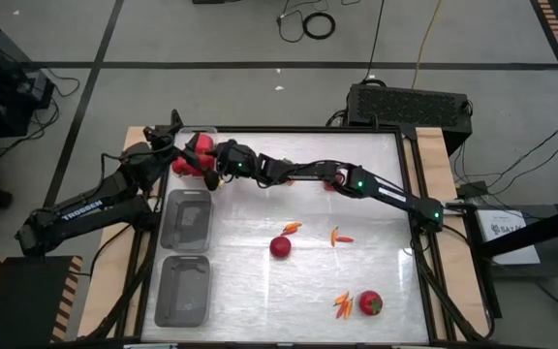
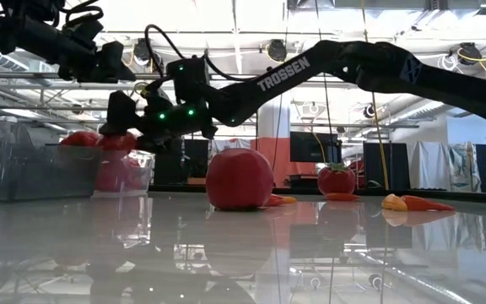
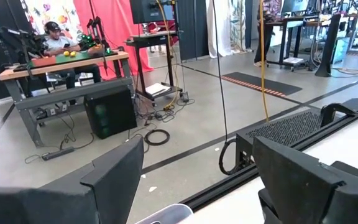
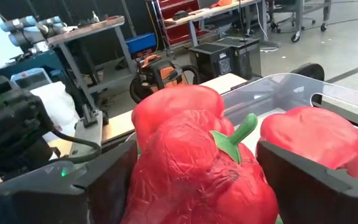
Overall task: Sort produce into baskets
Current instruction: Put the red bell pepper into the transparent bin, then put the top center tomato into the top black transparent bin
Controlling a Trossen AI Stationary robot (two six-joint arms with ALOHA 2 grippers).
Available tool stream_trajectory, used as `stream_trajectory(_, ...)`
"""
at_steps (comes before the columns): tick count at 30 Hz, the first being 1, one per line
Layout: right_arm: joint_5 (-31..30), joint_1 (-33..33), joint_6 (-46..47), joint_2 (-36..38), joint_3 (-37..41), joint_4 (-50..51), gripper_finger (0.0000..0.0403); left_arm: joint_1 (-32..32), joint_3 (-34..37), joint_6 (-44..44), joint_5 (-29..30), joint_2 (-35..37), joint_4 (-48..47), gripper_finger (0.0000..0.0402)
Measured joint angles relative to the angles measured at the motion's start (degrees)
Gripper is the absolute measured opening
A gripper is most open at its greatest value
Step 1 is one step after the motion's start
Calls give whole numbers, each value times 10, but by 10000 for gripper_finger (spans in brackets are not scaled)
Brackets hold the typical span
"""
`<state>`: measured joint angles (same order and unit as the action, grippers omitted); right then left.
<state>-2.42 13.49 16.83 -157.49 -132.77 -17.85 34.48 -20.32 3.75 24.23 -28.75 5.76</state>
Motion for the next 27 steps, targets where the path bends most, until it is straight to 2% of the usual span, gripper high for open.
stream_trajectory(10,8,4,1,4,0,2,382,0,0,0,0,0,-1,308)
stream_trajectory(18,11,13,-30,39,0,32,393,0,0,2,0,0,-3,308)
stream_trajectory(22,11,21,-32,61,0,97,393,0,0,12,0,0,-4,308)
stream_trajectory(27,-3,40,-55,107,0,233,393,0,0,12,-1,0,-5,308)
